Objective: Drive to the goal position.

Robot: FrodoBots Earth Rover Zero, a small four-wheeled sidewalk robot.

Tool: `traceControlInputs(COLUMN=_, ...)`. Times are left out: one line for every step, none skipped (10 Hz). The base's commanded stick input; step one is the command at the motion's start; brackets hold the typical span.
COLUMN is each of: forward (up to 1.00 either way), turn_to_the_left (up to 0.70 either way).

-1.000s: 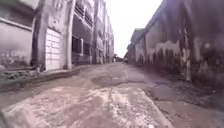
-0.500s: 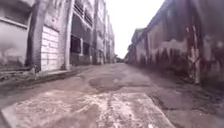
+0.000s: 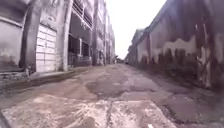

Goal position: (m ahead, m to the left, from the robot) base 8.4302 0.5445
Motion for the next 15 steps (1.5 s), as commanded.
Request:
traceControlInputs(forward=0.7, turn_to_the_left=0.0)
traceControlInputs(forward=0.7, turn_to_the_left=0.0)
traceControlInputs(forward=0.7, turn_to_the_left=0.0)
traceControlInputs(forward=0.7, turn_to_the_left=0.0)
traceControlInputs(forward=0.7, turn_to_the_left=0.0)
traceControlInputs(forward=0.7, turn_to_the_left=0.0)
traceControlInputs(forward=0.7, turn_to_the_left=0.0)
traceControlInputs(forward=0.7, turn_to_the_left=0.0)
traceControlInputs(forward=0.7, turn_to_the_left=0.0)
traceControlInputs(forward=0.7, turn_to_the_left=0.0)
traceControlInputs(forward=0.7, turn_to_the_left=-0.21)
traceControlInputs(forward=0.7, turn_to_the_left=-0.34)
traceControlInputs(forward=0.7, turn_to_the_left=-0.32)
traceControlInputs(forward=0.7, turn_to_the_left=0.0)
traceControlInputs(forward=0.7, turn_to_the_left=0.0)
